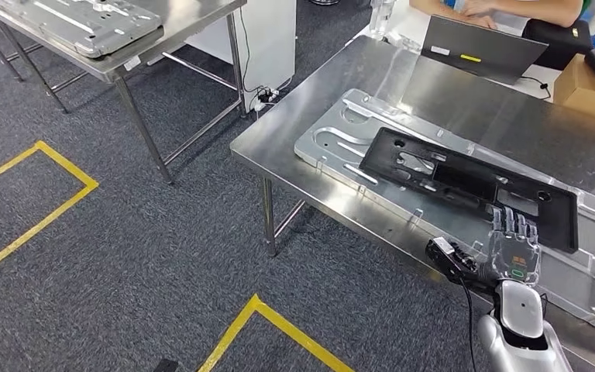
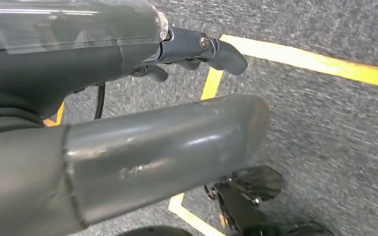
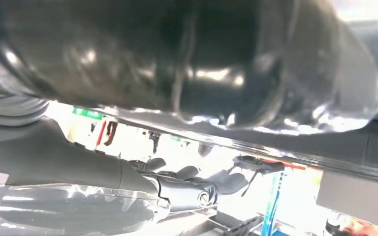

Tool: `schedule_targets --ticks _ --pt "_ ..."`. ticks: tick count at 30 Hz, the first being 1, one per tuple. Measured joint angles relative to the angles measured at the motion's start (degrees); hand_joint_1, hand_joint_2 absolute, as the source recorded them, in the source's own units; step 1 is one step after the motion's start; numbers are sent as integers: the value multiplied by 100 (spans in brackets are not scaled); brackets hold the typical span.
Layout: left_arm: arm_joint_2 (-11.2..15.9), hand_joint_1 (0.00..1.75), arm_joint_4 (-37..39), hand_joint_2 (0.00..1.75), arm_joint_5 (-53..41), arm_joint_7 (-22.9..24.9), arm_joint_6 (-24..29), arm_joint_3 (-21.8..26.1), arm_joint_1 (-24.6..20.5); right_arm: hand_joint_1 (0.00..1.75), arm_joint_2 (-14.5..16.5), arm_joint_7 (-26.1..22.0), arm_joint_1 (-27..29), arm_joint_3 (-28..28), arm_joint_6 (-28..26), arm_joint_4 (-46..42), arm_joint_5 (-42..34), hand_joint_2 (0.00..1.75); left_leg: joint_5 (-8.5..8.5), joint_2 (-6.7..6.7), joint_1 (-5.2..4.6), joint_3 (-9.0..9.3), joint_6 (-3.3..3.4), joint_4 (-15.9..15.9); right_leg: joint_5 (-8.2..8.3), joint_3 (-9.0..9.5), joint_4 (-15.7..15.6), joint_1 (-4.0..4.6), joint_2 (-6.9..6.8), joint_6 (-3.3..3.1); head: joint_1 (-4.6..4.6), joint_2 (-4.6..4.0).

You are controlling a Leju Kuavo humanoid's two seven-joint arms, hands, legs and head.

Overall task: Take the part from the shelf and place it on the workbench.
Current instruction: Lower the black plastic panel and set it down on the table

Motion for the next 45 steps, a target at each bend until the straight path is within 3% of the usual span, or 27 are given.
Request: schedule_targets --ticks 2,4,5,6,7,9,11,13,15,16,18,20,21,22,23,25,27,29,31,33,35,36,38,40,42,43,45 --pt "-1 0 0 0 -1 1 0 3 -4 0 -1 1 17 4 -1 -5 0 0 151 30 26 -111 79 -37 -356 -121 258 -23 19 58 3 0" --pt "2 0 0 0 -1 1 0 5 -6 0 -2 2 25 9 -2 -6 0 0 291 48 32 -284 114 -36 -973 -315 936 -43 28 108 5 0" --pt "4 0 0 0 0 1 0 7 -5 0 -2 3 32 14 -2 -6 0 0 358 51 31 -381 110 -30 -1174 -383 1299 -49 28 127 5 0" --pt "3 0 0 0 -1 1 -1 8 -2 0 -2 4 40 20 -2 -6 0 44 425 53 32 -481 101 -21 -1235 -383 1550 -53 28 139 4 0" --pt "2 0 0 0 -1 1 -2 9 1 0 -2 3 46 26 -2 -6 0 87 486 54 35 -576 88 -9 -1165 -282 1612 -56 28 145 4 0" --pt "-2 0 0 0 -2 1 -4 10 2 0 -2 4 45 30 -4 -12 2 175 590 56 46 -741 50 26 -882 239 1132 -66 28 147 4 0" --pt "-6 0 0 0 -2 1 -4 11 -1 0 -2 9 38 33 -24 -41 17 175 676 51 42 -840 -11 63 -875 883 274 -56 45 114 1 0" --pt "-7 0 0 0 -2 1 -1 12 -4 0 -1 25 57 38 -84 -89 57 175 774 48 38 -866 -87 55 -989 1148 -174 -18 65 38 -2 0" --pt "-7 0 0 0 -8 4 3 14 2 0 5 63 108 46 -167 -148 135 175 842 40 49 -884 -168 34 -913 1099 -220 -2 49 -68 0 0" --pt "-5 0 0 0 -13 9 5 16 7 0 13 84 136 52 -206 -189 190 175 764 36 55 -923 -198 81 -851 1050 -232 -5 37 -126 -1 0" --pt "-3 0 0 0 -24 19 10 23 15 0 37 138 205 73 -285 -312 316 175 266 31 70 -1066 -231 490 -705 903 -250 -14 9 -237 -4 0" --pt "-7 0 0 0 -46 25 15 28 14 0 68 188 300 105 -334 -475 446 175 -292 32 74 -1214 -248 1226 -570 710 -228 17 3 -292 -7 0" --pt "-9 0 0 0 -56 28 16 31 12 0 84 203 355 127 -352 -559 497 175 -378 32 73 -1229 -251 1532 -503 608 -210 39 -2 -299 -7 0" --pt "-11 0 0 0 -64 32 18 34 12 0 97 217 410 157 -370 -647 535 175 -327 32 71 -1179 -244 1702 -439 503 -189 62 -6 -303 -7 0" --pt "-10 0 0 0 -66 35 20 38 10 0 107 237 463 191 -390 -735 555 175 -179 31 65 -1042 -224 1682 -378 400 -165 83 -9 -304 -8 0" --pt "-7 0 -1 0 -67 39 26 45 0 0 125 307 587 278 -421 -955 569 175 31 26 35 -490 -137 1108 -270 229 -109 112 -10 -295 -8 0" --pt "1 0 -4 0 -67 38 39 58 -22 0 159 384 753 357 -463 -1208 573 175 -105 21 -13 161 -60 239 -183 134 -52 128 -21 -261 -7 0" --pt "1 0 -7 0 -65 36 52 93 -39 0 225 419 962 413 -570 -1433 574 175 -221 17 -47 420 -34 -204 -79 104 -52 120 -42 -206 -7 0" --pt "-23 0 -4 0 -56 36 69 138 -29 0 334 383 1235 436 -795 -1611 510 87 -103 31 -20 355 11 -280 -77 67 -49 104 -33 -146 -3 0" --pt "-42 0 -2 0 -28 35 102 183 -5 0 500 178 1549 432 -1128 -1729 165 0 65 62 17 220 74 -331 -514 -38 248 78 10 -84 6 0" --pt "-42 0 -2 0 8 31 132 246 6 0 741 -296 1844 376 -1473 -1767 -560 0 212 81 16 30 93 -314 -1117 -165 904 26 36 -23 11 0" --pt "-43 0 -2 0 22 28 139 278 9 0 892 -636 1970 304 -1613 -1748 -1029 0 280 88 17 -77 82 -293 -1247 -192 1221 -1 37 3 12 0" --pt "-51 0 -2 0 44 22 158 340 19 0 1225 -1457 2153 26 -1746 -1597 -1972 0 396 102 30 -310 45 -219 -1072 -53 1453 -43 36 44 10 0" --pt "-71 0 -2 0 55 19 203 417 28 0 1577 -2323 2198 -492 -1676 -1193 -2714 0 479 116 55 -533 -12 -103 -808 468 941 -75 29 78 10 0" --pt "-89 0 -2 0 57 35 299 492 27 0 1872 -3041 2142 -1187 -1623 -584 -3059 0 539 112 63 -674 -84 7 -943 1074 114 -61 21 66 8 0" --pt "-93 0 -2 0 52 53 366 525 25 0 1975 -3322 2087 -1573 -1649 -217 -3101 0 574 109 62 -703 -124 31 -1060 1234 -149 -44 18 36 7 0" --pt "-94 0 -2 0 49 86 483 586 26 0 2120 -3710 1947 -2374 -1718 596 -3111 0 643 104 70 -723 -212 30 -1085 1255 -288 -20 12 -60 5 0"
